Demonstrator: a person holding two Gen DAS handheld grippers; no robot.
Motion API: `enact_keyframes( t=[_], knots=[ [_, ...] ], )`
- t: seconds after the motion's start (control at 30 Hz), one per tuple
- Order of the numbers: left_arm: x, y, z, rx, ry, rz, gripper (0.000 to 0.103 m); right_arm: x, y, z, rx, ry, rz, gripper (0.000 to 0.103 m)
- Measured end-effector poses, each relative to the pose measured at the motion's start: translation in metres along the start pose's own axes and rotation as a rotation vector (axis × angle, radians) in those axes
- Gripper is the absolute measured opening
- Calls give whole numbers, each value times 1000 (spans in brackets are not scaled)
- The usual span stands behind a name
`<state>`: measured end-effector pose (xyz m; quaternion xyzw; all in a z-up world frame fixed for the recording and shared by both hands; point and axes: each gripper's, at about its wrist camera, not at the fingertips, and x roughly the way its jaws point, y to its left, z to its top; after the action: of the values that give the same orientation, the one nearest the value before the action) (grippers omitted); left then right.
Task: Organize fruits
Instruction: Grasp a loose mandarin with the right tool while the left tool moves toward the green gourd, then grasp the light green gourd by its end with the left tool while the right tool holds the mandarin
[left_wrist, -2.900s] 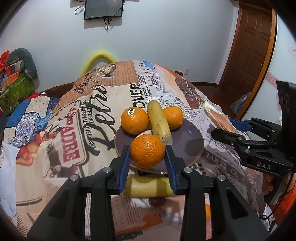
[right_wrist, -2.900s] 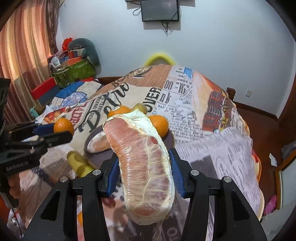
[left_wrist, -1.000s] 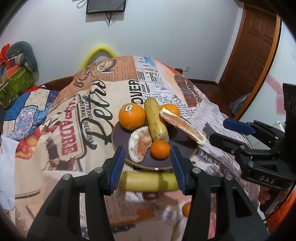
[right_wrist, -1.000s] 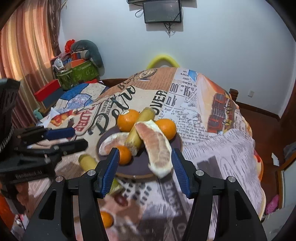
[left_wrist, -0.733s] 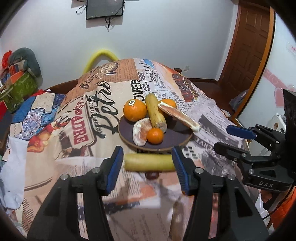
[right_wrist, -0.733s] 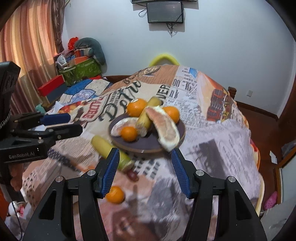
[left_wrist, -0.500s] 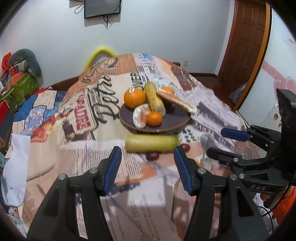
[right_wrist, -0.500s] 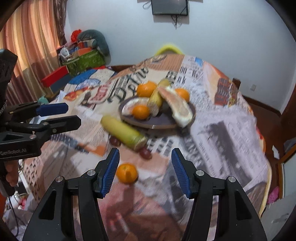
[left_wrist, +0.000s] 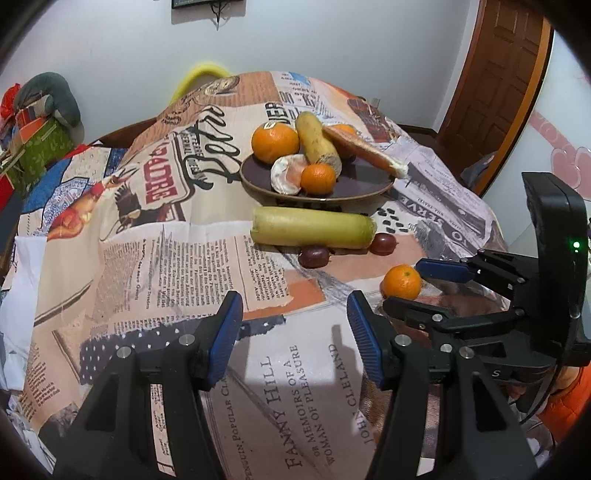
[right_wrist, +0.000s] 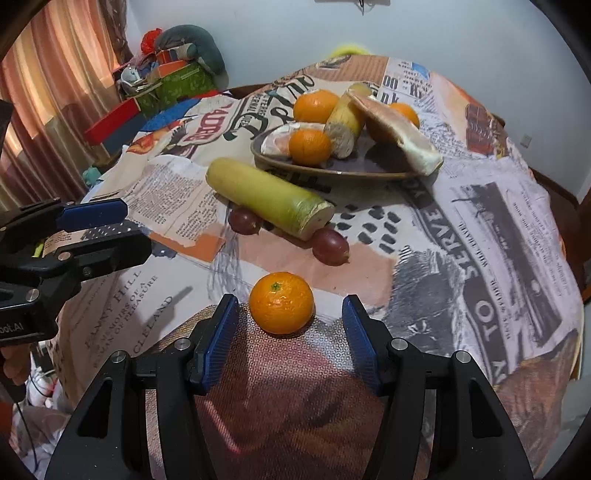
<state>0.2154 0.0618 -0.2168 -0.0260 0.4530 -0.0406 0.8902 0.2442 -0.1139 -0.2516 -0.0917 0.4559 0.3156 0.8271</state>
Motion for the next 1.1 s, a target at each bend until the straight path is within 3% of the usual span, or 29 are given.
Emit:
enact_keyframes(
  t=[0.1, 0.17, 0.27, 0.33, 0.43, 0.53, 0.73, 0.83, 1.0, 1.1],
  knots=[
    [7, 4, 4, -10, 13, -4, 58, -2, 1, -1, -9, -5, 11, 36],
    [13, 5, 10, -15, 23, -7, 58, -3, 1, -1, -8, -5, 38, 32],
    [21, 2, 20, -13, 35, -18, 60, -8, -2, -1, -6, -21, 37, 32],
    [28, -3, 28, -4, 41, -11, 69, -10, -8, -1, 7, -31, 38, 32],
    [37, -16, 38, 16, 40, -9, 73, -18, -21, -1, 26, -50, 15, 32],
    [48, -30, 47, 31, 45, 5, 83, -26, -36, -4, 57, -68, -6, 32],
    [74, -54, 57, 57, 43, 144, 85, -38, -66, -8, 124, -89, -21, 32],
    [83, -51, 58, 42, 37, 183, 94, -43, -74, -10, 146, -97, -20, 32],
    [79, -41, 58, 1, 32, 148, 93, -44, -77, -12, 158, -100, -10, 32],
    [75, -27, 56, -23, 37, 162, 86, -43, -77, -11, 157, -102, 0, 32]
  ],
)
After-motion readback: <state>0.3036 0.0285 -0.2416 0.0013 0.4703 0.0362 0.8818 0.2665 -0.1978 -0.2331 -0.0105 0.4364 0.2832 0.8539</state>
